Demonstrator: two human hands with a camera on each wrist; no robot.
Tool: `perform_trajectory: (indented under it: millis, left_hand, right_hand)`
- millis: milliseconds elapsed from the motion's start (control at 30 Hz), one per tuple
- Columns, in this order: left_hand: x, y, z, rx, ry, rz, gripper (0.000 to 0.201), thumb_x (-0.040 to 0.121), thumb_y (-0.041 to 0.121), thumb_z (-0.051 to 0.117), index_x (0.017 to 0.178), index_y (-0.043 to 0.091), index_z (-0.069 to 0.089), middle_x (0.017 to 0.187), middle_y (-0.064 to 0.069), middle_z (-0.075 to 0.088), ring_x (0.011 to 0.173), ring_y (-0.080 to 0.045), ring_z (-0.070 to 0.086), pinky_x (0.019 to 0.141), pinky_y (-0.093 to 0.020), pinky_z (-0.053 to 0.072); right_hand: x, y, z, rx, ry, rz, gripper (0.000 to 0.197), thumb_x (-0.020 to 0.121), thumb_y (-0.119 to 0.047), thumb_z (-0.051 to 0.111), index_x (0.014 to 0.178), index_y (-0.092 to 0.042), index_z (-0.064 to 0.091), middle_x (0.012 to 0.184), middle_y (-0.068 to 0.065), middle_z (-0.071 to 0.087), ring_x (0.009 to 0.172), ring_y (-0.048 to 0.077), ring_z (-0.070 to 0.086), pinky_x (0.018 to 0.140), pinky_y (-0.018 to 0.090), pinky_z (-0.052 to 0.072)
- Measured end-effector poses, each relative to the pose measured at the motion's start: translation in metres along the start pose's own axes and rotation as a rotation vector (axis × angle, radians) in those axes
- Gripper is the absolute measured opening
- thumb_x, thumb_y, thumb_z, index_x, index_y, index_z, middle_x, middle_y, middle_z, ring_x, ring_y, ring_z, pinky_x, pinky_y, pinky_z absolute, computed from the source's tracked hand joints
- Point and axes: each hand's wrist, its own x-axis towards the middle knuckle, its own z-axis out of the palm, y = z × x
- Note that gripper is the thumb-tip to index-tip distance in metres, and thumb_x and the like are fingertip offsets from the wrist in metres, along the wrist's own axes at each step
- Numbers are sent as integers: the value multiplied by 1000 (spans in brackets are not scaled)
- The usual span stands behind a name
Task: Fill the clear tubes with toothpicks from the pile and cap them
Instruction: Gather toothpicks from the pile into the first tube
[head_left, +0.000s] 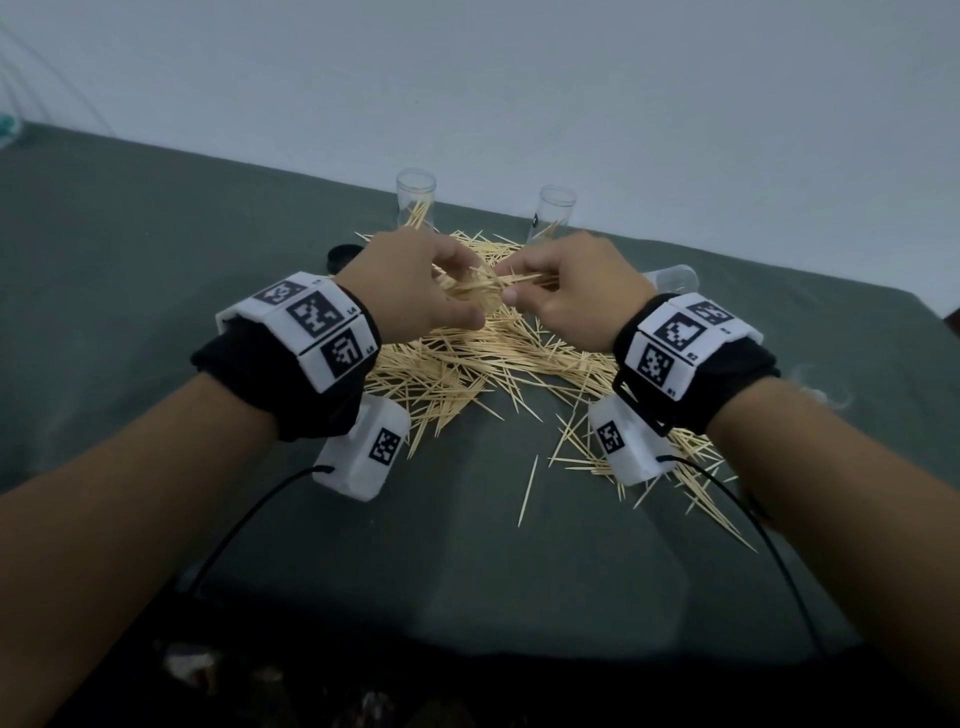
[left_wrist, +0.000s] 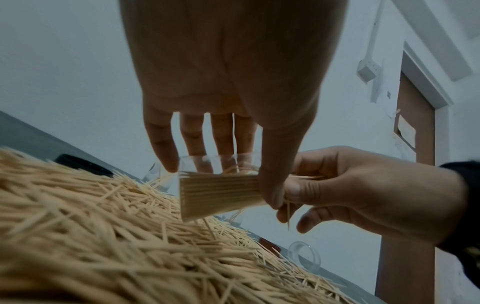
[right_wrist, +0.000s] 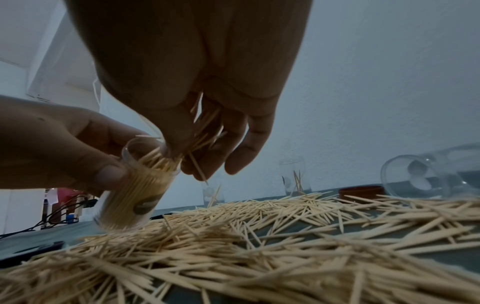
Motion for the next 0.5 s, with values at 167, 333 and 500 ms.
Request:
perform_trajectory:
  millis: [167, 333, 500]
  left_hand:
    - [1, 0, 0, -28, -3, -5, 57, 75, 37, 81, 127, 25, 61, 105, 15, 58, 101, -6, 56, 59, -12, 38]
    - [1, -3, -1, -13, 10, -12, 62, 74, 41, 81, 130, 25, 60, 109, 15, 60, 101, -8, 58, 73, -19, 42]
    - [0, -3, 0, -19, 3, -33, 62, 73, 43, 81, 129, 26, 60, 107, 15, 60, 99, -7, 58, 76, -21, 43]
  right_hand:
    - [0, 0, 1, -11, -7, -16, 29, 89, -33, 68, 118, -34, 68, 95, -17, 65, 85, -3, 57, 84, 20, 44]
    - [0, -1, 1, -27, -13, -14, 32, 89, -33, 67, 121, -29, 66, 107, -8, 69, 91, 0, 58, 89, 21, 44]
    - [-2, -4, -1, -59, -36, 0, 30, 93, -30, 63, 123, -31, 66, 112, -5, 71, 92, 1, 59, 90, 18, 43]
